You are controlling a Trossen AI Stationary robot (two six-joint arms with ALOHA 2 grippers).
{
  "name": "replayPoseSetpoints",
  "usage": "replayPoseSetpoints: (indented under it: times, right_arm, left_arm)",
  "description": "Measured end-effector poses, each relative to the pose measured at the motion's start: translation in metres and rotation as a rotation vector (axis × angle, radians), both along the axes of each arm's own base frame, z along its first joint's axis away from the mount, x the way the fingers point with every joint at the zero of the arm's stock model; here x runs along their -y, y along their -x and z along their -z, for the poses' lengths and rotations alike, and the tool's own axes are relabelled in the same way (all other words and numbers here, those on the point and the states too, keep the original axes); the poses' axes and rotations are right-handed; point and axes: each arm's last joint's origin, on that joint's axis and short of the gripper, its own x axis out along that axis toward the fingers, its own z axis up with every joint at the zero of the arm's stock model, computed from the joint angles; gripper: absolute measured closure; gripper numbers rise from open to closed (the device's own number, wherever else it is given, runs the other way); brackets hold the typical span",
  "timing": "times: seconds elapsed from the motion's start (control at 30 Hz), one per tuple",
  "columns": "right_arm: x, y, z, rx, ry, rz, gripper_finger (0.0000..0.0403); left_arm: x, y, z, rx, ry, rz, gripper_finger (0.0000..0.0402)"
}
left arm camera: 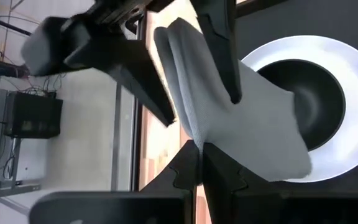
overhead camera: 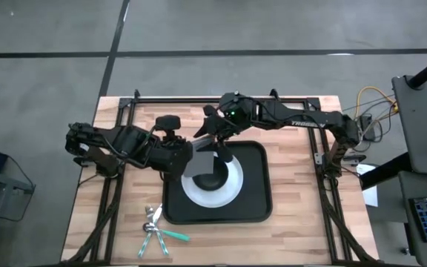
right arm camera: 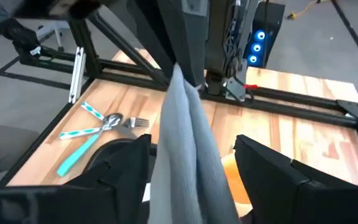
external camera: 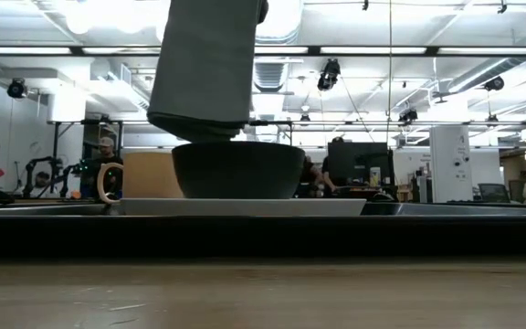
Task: Set up tray
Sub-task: Put the gray napkin to the right of the white plate on the black serving tray
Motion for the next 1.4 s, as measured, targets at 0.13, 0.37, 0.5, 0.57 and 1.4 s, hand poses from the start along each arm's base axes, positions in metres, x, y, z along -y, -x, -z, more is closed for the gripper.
replayPoseSetpoints:
  times: [0.13,0.37,0.5,0.57,1.4]
  right_arm:
    - [0.000,0.003,-0.002,-0.006,0.001,0.001,0.0255]
    - [0.001,0.003,-0.005,-0.004,-0.024,0.000,0.0390]
    - [0.001,0.009,-0.012,-0.023,-0.009,0.028,0.0393]
    - [-0.002,0.017,-0.019,-0.046,0.015,0.052,0.0394]
    - [-0.149,0.166,0.065,-0.387,-0.191,0.353,0.0395]
  left_arm:
    - [0.000,0.000,0.000,0.001,0.001,0.001,0.0401]
    - [0.001,-0.001,-0.001,0.017,0.005,0.002,0.0401]
    - [0.000,0.000,-0.002,0.026,0.008,0.002,0.0401]
    - [0.000,0.001,-0.005,0.048,0.011,-0.002,0.0400]
    - [-0.032,0.086,-0.053,0.271,-0.008,-0.089,0.0226]
